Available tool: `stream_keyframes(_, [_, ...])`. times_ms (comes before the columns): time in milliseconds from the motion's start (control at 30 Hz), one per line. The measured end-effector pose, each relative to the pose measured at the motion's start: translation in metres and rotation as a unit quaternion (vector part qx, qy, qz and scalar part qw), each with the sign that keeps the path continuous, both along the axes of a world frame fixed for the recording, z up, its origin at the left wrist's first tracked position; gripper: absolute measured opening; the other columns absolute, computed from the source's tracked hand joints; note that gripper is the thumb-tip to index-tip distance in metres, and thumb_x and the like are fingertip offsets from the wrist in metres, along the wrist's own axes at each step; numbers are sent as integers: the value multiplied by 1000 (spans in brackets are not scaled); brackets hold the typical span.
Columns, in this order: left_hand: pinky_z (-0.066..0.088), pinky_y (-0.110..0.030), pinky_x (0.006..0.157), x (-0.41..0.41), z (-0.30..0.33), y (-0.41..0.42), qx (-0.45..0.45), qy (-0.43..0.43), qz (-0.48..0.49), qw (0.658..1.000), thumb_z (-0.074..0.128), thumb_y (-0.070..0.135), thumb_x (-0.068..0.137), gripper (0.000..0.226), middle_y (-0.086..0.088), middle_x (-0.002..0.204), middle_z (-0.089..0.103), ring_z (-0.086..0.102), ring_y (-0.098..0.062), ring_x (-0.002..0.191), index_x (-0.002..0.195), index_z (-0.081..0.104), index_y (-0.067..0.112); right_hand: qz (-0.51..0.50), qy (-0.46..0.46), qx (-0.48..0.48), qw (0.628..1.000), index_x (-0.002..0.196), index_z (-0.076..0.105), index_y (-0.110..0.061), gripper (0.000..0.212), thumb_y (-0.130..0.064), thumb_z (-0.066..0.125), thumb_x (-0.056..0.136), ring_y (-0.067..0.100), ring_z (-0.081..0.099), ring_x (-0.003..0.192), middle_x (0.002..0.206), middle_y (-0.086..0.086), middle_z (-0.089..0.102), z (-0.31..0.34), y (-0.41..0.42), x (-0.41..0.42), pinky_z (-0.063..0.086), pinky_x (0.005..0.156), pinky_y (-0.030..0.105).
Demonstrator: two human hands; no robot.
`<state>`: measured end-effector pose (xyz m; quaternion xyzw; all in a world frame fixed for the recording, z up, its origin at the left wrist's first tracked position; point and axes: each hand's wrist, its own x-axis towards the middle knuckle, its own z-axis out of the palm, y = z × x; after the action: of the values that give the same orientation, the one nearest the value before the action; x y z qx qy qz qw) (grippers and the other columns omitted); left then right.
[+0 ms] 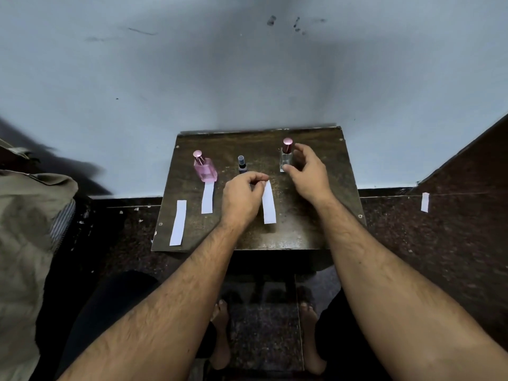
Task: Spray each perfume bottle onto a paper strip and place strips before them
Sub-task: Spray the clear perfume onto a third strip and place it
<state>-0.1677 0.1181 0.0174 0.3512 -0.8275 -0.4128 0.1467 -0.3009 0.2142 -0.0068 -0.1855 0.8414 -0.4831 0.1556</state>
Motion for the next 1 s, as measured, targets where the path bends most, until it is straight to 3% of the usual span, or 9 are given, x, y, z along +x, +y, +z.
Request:
stream_keyframes(100, [36,-1,64,-7,-3,-4,-3,-15,-6,1000,64,20,90,17,17,90,69,57,7,76,100,76,26,15,4,-4,1000,136,51,-23,59,-17,73,82,14,53,126,134,0,60,-4,-7,-7,40,110,37])
stream_keyframes(267, [43,-10,70,-17,-5,-3,2,-6,-10,1000,64,17,88,20,16,86,70,59,2,77,99,77,27,2,29,1,1000,120,64,-19,37,-18,72,84,14,62,109,116,-2,69,-4,-6,-12,48,100,35])
stream_keyframes(500, [47,-22,77,-21,7,1,-10,-24,-4,1000,61,20,89,21,12,88,71,61,-2,81,101,77,26,30,33,-27,999,115,66,-24,33,-24,72,83,12,62,97,100,-9,67,7,14,-10,52,90,35])
stream_keyframes(700, [47,-24,74,-21,23,1,-55,2,-27,998,63,42,91,27,8,95,74,62,-6,85,100,77,22,111,-34,-72,991,116,67,-28,39,-37,68,78,18,66,97,99,-4,71,16,39,1,54,91,45])
stream_keyframes(867, [46,-25,69,-21,33,-2,-65,3,-50,997,63,58,85,37,13,92,71,62,-4,84,99,78,28,146,-54,-91,984,120,67,-15,37,-14,73,84,17,66,96,104,5,72,24,50,10,54,92,41])
stream_keyframes(1000, [53,-30,77,-21,37,1,-43,17,-63,997,66,52,86,28,14,87,72,65,-2,84,93,78,27,162,-62,-103,979,118,69,-15,36,-10,73,83,7,64,87,97,-2,72,30,52,17,54,87,32])
